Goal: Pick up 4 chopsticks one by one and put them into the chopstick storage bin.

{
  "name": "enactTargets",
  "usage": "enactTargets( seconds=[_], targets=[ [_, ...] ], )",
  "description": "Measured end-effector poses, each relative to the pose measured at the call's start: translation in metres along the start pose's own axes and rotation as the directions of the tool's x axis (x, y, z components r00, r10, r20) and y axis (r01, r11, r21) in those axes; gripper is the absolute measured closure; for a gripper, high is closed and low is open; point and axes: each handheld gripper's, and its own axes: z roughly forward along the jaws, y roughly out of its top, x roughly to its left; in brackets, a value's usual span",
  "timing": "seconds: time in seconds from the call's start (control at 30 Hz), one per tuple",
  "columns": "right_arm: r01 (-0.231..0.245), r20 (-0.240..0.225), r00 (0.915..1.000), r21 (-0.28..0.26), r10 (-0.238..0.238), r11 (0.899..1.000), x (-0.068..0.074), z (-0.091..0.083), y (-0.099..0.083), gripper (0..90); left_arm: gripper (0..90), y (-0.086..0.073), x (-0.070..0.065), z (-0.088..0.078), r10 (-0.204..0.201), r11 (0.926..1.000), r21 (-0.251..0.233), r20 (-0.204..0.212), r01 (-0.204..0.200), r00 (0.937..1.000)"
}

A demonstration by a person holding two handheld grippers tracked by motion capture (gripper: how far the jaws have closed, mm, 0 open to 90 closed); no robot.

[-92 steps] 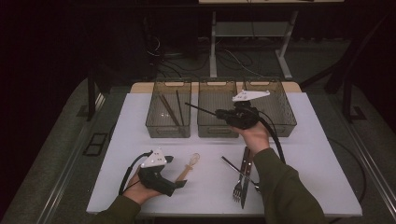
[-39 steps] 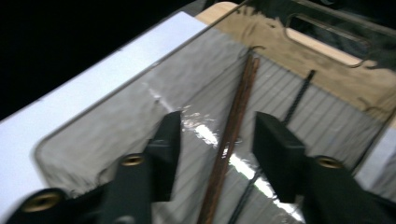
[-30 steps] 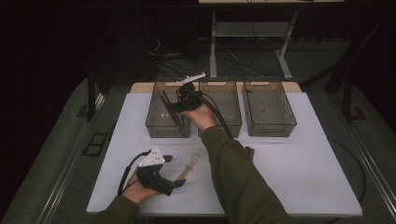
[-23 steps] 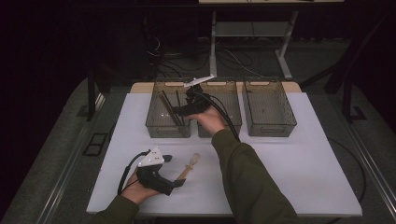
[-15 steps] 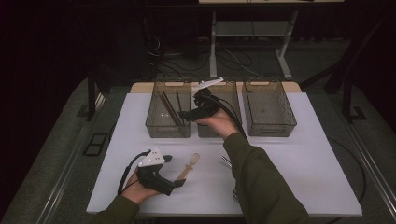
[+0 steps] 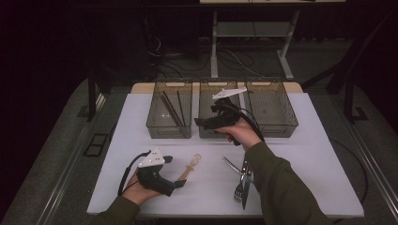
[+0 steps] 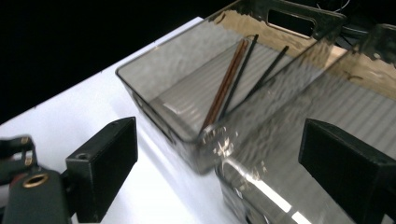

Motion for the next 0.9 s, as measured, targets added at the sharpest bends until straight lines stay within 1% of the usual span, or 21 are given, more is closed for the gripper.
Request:
enactTargets(
  seconds=[0.13, 0.23, 0.27, 0.3, 0.4, 0.53, 0.6, 0.73, 0.87, 0.9],
  targets=[
    [-0.008, 0.013, 0.9999, -0.01, 0.008, 1.0, -0.003, -0.014, -0.011, 11.4, 0.0, 0.0, 0.0, 0.0, -0.004, 1.0, -0.002, 0.0, 0.004, 1.0],
    [0.013, 0.033, 0.9994, -0.003, -0.013, 1.0, -0.007, -0.024, -0.019, 11.4, 0.0, 0.0, 0.0, -0.001, -0.001, 1.0, 0.001, 0.003, 0.001, 1.0],
    [0.007, 0.038, 0.9993, -0.001, -0.007, 1.0, -0.007, -0.028, -0.022, 11.4, 0.0, 0.0, 0.0, -0.001, 0.002, 1.0, 0.003, 0.002, -0.002, 1.0],
    [0.022, 0.049, 0.9986, -0.007, -0.022, 1.0, -0.009, -0.031, -0.025, 11.4, 0.0, 0.0, 0.0, -0.001, 0.002, 1.0, 0.004, 0.002, -0.002, 1.0],
    [0.014, 0.057, 0.9983, -0.011, -0.013, 1.0, -0.011, -0.043, -0.036, 11.4, 0.0, 0.0, 0.0, -0.001, 0.002, 1.0, 0.009, -0.002, -0.002, 1.0],
    [0.025, 0.064, 0.9977, -0.023, -0.024, 0.999, -0.013, -0.059, -0.052, 11.4, 0.0, 0.0, 0.0, 0.0, 0.002, 1.0, 0.008, -0.003, -0.002, 1.0],
    [0.031, 0.073, 0.9969, -0.03, -0.029, 0.999, -0.014, -0.066, -0.059, 11.4, 0.0, 0.0, 0.0, -0.001, -0.007, 1.0, 0.003, 0.002, 0.007, 1.0],
    [0.019, 0.081, 0.9966, -0.044, -0.015, 0.999, -0.017, -0.08, -0.074, 11.4, 0.0, 0.0, 0.0, -0.002, -0.012, 0.9999, -0.001, -0.002, 0.012, 0.9999],
    [0.021, 0.097, 0.9952, -0.057, -0.016, 0.998, -0.021, -0.091, -0.087, 11.4, 0.0, -0.001, 0.0, -0.002, -0.019, 0.9998, -0.006, -0.009, 0.019, 0.9998],
    [0.025, 0.101, 0.9948, -0.059, -0.019, 0.998, -0.022, -0.094, -0.091, 11.4, 0.0, -0.001, 0.001, -0.002, -0.015, 0.9999, -0.005, -0.008, 0.015, 0.9999]
  ],
)
